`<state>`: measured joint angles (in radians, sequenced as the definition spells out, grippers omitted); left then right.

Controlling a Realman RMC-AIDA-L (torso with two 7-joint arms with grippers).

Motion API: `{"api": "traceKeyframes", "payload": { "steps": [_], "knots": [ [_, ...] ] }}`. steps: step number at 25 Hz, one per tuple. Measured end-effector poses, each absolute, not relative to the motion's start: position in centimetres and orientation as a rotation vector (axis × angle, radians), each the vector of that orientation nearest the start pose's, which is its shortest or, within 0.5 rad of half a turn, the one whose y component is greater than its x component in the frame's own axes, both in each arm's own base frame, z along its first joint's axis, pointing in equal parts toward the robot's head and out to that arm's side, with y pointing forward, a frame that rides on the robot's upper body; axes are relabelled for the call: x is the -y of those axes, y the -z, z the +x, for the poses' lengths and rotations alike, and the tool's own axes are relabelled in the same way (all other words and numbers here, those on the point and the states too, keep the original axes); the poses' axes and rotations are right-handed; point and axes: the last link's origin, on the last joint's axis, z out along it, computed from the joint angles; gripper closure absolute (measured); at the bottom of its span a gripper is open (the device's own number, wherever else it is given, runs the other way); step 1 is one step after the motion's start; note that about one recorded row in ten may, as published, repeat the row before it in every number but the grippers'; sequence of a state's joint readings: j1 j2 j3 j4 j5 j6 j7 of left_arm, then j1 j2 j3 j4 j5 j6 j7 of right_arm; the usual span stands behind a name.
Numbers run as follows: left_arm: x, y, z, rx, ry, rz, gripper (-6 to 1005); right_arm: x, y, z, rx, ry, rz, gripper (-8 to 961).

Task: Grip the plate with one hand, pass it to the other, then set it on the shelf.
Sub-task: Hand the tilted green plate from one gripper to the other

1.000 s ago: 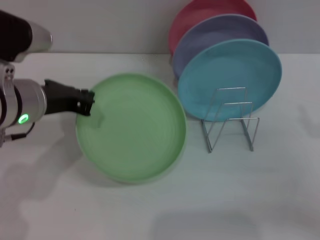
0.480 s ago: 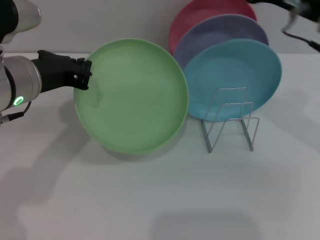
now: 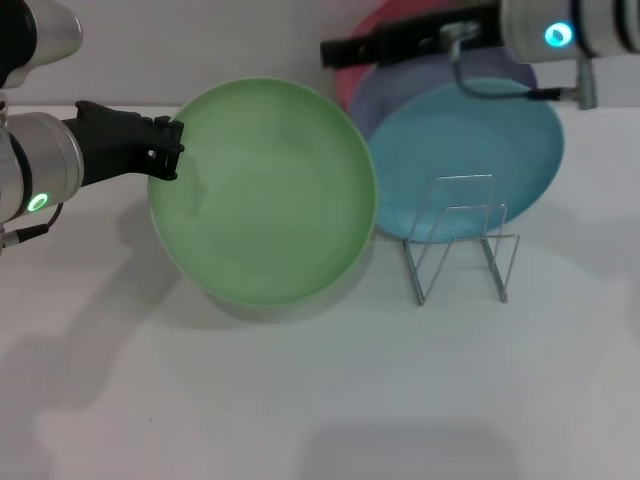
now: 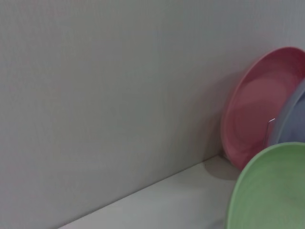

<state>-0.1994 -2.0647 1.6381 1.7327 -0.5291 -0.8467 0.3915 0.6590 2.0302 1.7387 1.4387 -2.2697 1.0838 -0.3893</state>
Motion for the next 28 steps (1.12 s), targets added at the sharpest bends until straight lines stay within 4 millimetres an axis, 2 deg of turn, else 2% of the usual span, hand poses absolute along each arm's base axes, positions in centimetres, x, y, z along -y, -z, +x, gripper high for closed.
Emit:
{"api": "traceKeyframes", "payload": {
  "steps": [15, 28],
  "knots": [
    [-35.1, -3.3, -16.0, 0.646, 0.159, -2.165, 964, -41.8, 1.3, 7.8, -0.766, -0.181, -2.525, 187],
    [-35.0, -3.2, -16.0, 0.644, 0.154, -2.17, 963, -42.1, 2.2, 7.9, -0.692, -0.099, -2.514, 216]
  ]
}}
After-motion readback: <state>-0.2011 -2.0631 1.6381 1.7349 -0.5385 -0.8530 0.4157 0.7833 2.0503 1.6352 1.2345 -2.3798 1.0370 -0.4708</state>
